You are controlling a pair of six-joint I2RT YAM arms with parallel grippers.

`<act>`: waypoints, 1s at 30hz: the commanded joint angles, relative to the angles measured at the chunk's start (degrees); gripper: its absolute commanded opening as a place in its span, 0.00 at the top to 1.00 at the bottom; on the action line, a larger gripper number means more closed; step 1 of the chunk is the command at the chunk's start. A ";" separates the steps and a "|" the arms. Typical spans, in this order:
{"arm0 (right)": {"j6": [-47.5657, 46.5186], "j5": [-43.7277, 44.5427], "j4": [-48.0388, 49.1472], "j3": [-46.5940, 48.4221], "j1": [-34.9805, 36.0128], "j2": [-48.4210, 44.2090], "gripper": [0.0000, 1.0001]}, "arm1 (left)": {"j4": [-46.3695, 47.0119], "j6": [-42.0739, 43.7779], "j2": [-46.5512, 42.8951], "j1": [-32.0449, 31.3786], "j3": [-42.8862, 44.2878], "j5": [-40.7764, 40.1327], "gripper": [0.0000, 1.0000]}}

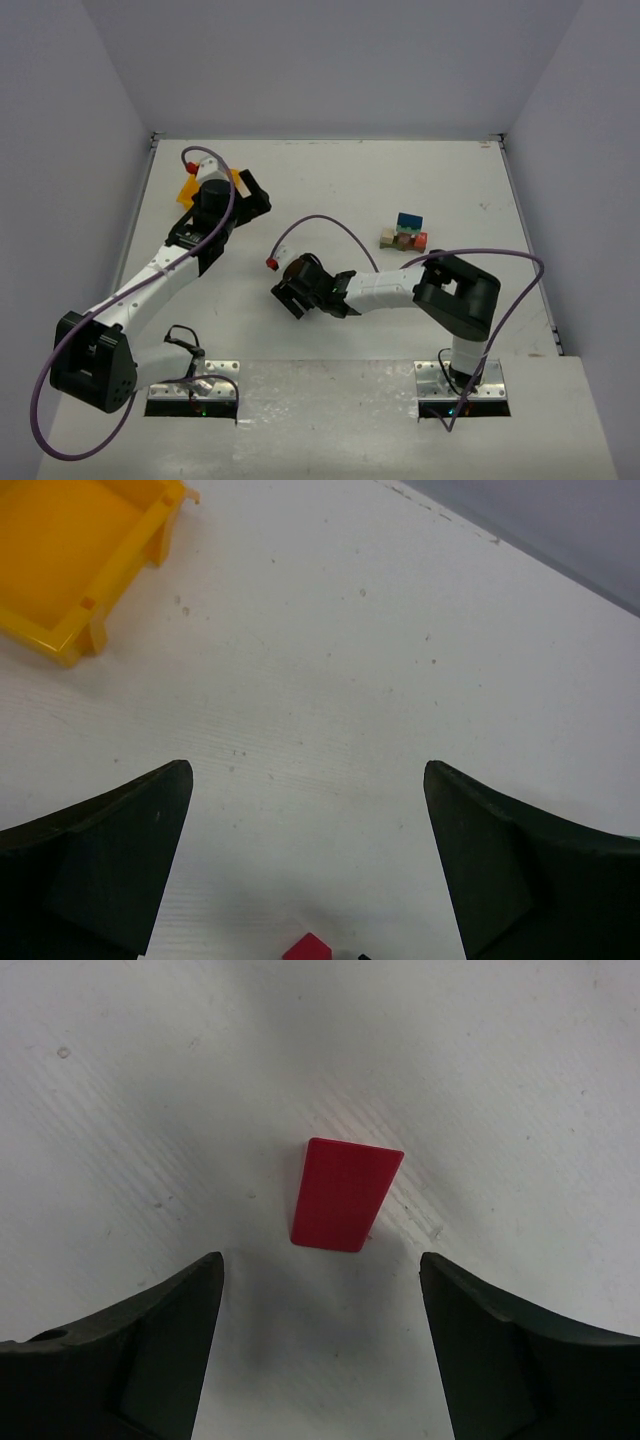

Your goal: Build the wood block tower

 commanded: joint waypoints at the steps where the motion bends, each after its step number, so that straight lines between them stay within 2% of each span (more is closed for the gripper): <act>1: 2.23 2.55 5.01 1.64 -0.05 1.87 0.30 | 1.95 -0.46 -1.56 0.56 -0.18 -0.70 0.00; 4: 2.44 3.35 5.41 1.37 -0.13 2.76 0.44 | 1.57 -0.64 -1.83 0.62 -0.21 -1.42 0.00; 8: 3.38 3.36 6.46 1.10 -0.56 4.07 0.45 | 1.39 -1.00 -2.17 0.53 -0.38 -2.15 0.00; 10: 3.90 3.23 6.69 0.93 -0.75 4.53 0.54 | 1.61 -0.77 -2.31 0.62 -0.34 -1.87 0.00; 15: 4.46 2.94 8.48 -1.26 -1.31 3.48 0.69 | 1.81 -0.43 -2.53 0.62 -0.38 -1.45 0.00; 21: 5.87 0.61 12.75 -7.22 -3.20 -3.47 0.79 | 3.77 1.20 -2.54 0.62 -0.38 2.53 0.00; 23: 8.40 -4.45 16.45 -11.14 -6.63 -5.88 0.80 | 5.96 3.15 -2.60 0.62 -0.78 7.82 0.00; 24: 9.79 -10.78 18.03 -12.91 -8.98 -8.74 0.81 | 9.21 4.85 -2.62 0.67 -1.37 11.80 0.00; 27: 11.61 -23.40 23.76 -18.03 -14.60 -14.56 0.82 | 17.97 8.92 -2.53 0.53 -3.86 28.73 0.00; 30: 9.17 -30.90 25.97 -20.75 -17.77 -24.67 0.83 | 26.37 12.59 -2.79 0.44 -6.75 49.34 0.00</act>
